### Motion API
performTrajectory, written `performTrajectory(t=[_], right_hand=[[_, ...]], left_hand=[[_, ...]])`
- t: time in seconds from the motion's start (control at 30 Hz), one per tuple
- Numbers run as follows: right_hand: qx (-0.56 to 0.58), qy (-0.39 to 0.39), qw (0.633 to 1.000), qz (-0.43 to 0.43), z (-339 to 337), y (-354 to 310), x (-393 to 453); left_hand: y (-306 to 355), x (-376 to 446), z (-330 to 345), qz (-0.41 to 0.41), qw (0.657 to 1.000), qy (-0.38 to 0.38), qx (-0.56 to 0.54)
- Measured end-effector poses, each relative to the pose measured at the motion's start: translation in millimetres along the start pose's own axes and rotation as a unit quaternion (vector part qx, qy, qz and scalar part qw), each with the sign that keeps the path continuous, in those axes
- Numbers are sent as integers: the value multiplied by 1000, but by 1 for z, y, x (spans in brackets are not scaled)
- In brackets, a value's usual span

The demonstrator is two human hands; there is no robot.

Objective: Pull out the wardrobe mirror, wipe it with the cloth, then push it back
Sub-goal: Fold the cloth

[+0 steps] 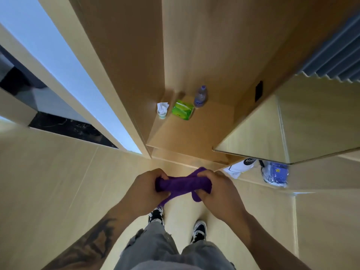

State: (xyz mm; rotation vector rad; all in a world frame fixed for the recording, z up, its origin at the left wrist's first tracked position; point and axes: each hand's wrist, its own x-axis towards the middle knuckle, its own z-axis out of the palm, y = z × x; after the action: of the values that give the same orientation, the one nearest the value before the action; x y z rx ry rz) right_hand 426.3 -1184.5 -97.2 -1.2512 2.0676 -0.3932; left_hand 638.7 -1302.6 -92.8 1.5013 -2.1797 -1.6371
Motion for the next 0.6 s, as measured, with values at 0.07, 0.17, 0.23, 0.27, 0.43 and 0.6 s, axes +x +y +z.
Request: performTrajectory(t=[0.07,0.17,0.23,0.27,0.43,0.6], right_hand=[[47,-12,998,35,15,-5,20],[99,11,993,66,40,-5,57],[151,21,986,75,54,-3,85],[192,21,978,84,60,0,99],[369,39,908,195,102,33,174],[367,90,904,200,155,78,251]], left_hand=[[-20,26,-17,11,1000,-7,19],[-47,65,-37,-19,998,-27,-51],[-64,94,-45,-39,992,-36,-113],[-73,110,-45,-47,987,-43,-147],[-115,191,-24,-128,949,9,-288],[-159,278,14,-150,945,54,-285]])
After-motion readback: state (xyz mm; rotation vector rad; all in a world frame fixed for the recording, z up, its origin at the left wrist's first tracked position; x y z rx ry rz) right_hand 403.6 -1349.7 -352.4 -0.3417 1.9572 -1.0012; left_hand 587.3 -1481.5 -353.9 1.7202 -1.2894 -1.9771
